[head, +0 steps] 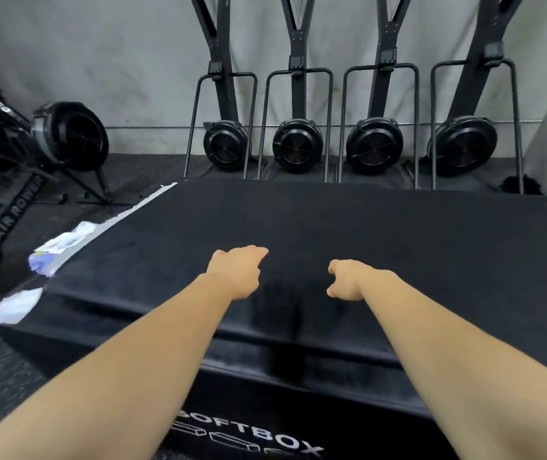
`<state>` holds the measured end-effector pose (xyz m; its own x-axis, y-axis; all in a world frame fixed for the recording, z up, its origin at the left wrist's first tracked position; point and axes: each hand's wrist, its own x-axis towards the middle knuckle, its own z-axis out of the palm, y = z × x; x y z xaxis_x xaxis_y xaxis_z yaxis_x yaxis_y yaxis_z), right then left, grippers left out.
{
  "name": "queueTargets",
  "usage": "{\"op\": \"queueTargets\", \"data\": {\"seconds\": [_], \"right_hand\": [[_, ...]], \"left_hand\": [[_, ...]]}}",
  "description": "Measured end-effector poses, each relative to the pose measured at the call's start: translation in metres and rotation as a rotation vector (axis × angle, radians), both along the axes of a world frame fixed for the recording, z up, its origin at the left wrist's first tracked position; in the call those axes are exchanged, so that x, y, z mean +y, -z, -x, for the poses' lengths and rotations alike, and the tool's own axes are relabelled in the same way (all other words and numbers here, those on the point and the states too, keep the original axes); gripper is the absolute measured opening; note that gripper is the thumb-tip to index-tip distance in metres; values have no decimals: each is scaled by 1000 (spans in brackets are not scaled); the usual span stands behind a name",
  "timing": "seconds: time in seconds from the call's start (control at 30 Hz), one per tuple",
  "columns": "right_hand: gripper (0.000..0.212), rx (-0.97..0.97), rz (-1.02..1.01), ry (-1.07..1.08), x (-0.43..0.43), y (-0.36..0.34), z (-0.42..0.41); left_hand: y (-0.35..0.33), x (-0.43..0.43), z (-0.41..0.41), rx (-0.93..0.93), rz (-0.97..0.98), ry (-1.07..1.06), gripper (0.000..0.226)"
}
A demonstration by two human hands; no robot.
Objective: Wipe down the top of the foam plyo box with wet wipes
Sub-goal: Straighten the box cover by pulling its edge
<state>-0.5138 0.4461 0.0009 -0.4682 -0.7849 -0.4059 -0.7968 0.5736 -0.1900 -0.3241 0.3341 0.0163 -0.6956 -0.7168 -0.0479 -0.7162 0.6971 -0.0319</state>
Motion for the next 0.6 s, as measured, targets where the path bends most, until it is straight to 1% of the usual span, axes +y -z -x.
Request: {"op": "queueTargets", "data": {"seconds": [0.07, 0.13, 0.2, 0.27, 0.33, 0.4, 0.5, 0.6], "right_hand": [[52, -7, -20, -17, 17, 9, -15], [67, 2, -49, -46, 31, 17, -26], [77, 55, -107, -84, 42, 24, -35], [83, 212, -171, -124, 52, 32, -40], [98, 394, -231, -127, 63, 41, -38], [112, 492, -275, -79, 78, 48, -28], [112, 554, -273, 19, 103, 55, -10], [105, 598, -283, 81, 125, 58, 5]], "left_hand": [[4, 12, -23, -18, -2, -10, 42], [13, 22, -42, -58, -1, -5, 50], [24, 30, -55, -104, -8, 6, 56], [36, 36, -61, -142, 17, 33, 57], [48, 39, -63, -186, 73, 62, 57], [58, 39, -61, -216, 125, 69, 61], [68, 37, -53, -235, 200, 85, 70], [74, 38, -40, -246, 241, 114, 75]]}}
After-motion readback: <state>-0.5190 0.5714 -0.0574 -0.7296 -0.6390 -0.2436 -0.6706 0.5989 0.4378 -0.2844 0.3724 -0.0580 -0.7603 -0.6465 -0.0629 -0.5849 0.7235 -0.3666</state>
